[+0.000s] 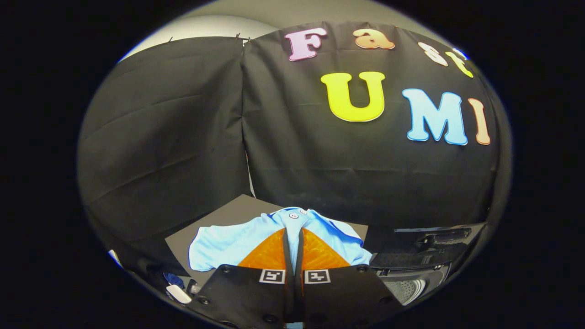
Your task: Put the clothes into the washing machine and then close the washing machine lid.
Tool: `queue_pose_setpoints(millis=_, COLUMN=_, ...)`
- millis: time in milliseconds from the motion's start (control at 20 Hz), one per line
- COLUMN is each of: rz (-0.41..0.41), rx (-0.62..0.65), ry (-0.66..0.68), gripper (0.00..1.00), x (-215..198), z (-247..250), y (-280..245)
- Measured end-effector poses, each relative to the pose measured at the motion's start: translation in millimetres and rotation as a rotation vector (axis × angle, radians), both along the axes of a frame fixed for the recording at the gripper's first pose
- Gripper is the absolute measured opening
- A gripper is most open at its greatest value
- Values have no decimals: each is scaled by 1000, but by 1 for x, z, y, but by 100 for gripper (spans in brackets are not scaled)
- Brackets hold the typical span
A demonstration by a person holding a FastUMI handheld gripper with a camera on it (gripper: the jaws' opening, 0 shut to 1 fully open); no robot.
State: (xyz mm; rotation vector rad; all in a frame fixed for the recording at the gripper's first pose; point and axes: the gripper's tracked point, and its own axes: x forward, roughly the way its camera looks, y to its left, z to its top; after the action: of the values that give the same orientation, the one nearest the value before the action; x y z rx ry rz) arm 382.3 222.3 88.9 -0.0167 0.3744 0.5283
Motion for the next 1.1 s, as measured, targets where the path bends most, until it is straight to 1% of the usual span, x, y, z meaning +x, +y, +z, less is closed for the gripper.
queue_pose_setpoints(millis=350, rz=-85, rx=10, ry=0, gripper=1, x=7, z=-3, y=-67)
queue_pose_setpoints(millis=700, rz=-151, rx=-1, ry=-29, gripper=1, x=10, z=0, y=-129)
queue_pose_setpoints(millis=1100, rz=-268, rx=30, ry=-20, gripper=1, x=8, z=-7, y=-205)
